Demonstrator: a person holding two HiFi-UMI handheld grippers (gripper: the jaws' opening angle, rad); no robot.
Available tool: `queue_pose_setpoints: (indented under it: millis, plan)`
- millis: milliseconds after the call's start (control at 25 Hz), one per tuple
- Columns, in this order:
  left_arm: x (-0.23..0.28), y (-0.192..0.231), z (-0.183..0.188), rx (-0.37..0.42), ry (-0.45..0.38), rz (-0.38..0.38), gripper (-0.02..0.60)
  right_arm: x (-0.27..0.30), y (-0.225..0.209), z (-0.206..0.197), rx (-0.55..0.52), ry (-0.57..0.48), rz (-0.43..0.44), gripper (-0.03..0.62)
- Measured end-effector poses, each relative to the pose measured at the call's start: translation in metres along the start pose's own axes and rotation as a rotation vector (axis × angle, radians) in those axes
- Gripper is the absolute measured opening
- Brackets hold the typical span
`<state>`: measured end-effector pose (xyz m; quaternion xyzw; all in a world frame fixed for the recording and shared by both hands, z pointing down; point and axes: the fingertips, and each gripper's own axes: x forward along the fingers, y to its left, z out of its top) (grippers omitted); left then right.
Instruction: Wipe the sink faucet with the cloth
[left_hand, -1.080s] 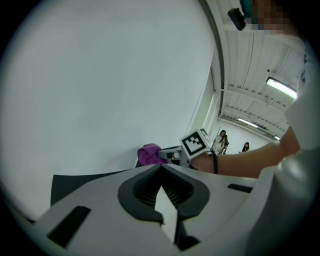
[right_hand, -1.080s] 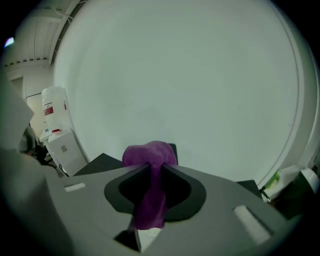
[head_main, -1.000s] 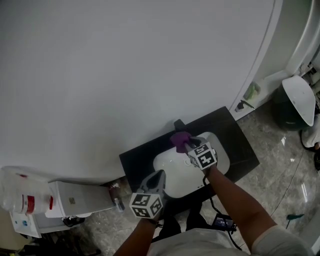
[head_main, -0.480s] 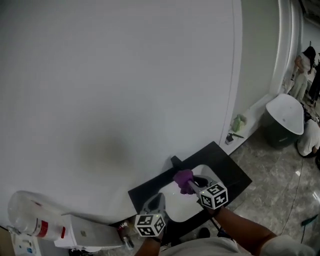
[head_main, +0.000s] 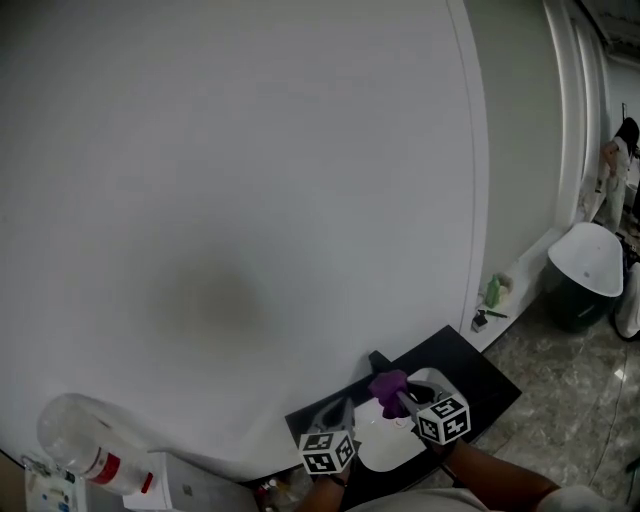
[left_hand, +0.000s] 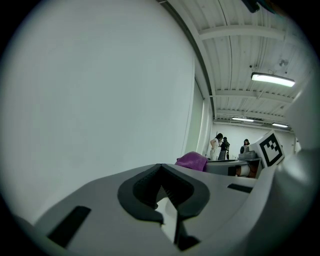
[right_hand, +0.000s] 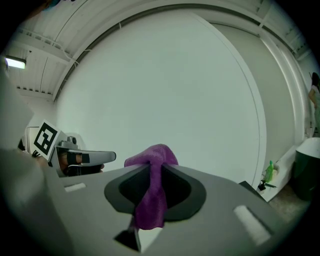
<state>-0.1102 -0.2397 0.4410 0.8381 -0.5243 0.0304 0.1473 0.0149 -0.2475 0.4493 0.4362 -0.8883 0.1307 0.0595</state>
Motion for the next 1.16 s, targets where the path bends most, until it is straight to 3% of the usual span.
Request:
queue_pose_setpoints:
  millis: [1160]
  plan:
    - [0.016,0.002,-0.003,-0.003,0.005,-0.028,0.005,0.011,-0.016,0.001,0.011,0.008,-0.027,0.069]
